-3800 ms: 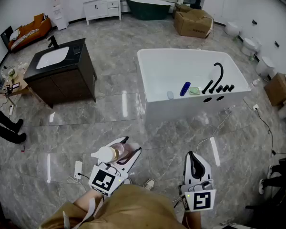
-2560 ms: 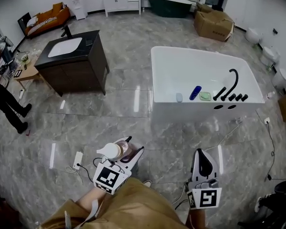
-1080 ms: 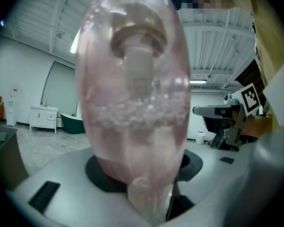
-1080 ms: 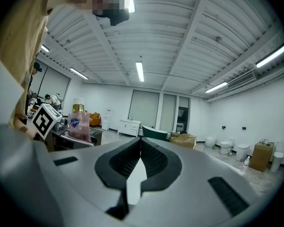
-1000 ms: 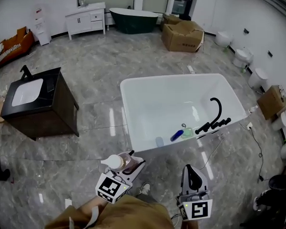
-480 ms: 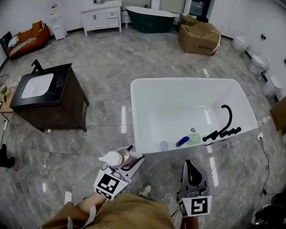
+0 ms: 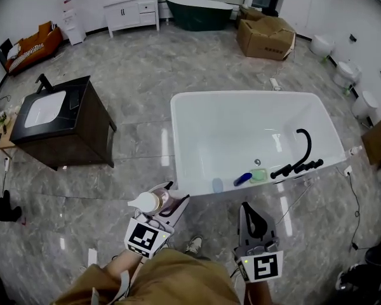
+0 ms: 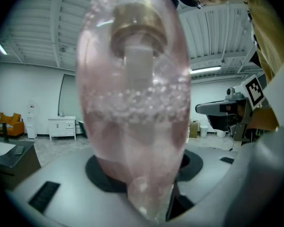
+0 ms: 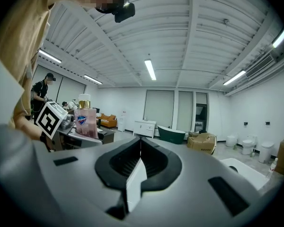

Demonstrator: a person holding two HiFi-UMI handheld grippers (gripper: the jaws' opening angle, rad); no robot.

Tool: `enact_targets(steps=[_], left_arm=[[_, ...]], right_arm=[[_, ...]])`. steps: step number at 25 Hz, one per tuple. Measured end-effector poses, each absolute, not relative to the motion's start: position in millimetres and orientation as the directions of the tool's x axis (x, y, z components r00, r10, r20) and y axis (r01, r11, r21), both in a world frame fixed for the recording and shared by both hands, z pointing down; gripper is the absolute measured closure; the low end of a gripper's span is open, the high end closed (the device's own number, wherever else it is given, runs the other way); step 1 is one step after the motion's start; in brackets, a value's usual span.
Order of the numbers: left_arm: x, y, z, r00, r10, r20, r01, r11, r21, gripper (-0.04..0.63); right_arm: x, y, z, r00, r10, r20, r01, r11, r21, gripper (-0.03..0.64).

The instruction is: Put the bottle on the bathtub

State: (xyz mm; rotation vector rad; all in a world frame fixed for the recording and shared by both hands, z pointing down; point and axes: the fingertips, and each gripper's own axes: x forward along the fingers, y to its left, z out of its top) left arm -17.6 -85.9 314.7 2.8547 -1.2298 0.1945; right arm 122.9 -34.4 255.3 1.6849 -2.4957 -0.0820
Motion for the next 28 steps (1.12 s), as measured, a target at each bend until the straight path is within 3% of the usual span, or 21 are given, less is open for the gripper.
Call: enact_targets(steps=[28], left_arm=[[14,-172,465,0.634,-0.743,0.212,-0.743,-0.662,-0.097,0.373]], right_arm=[[133,-113,414,-0.374,-0.884,0.279,-0.886,0.430,0.175,0.611]])
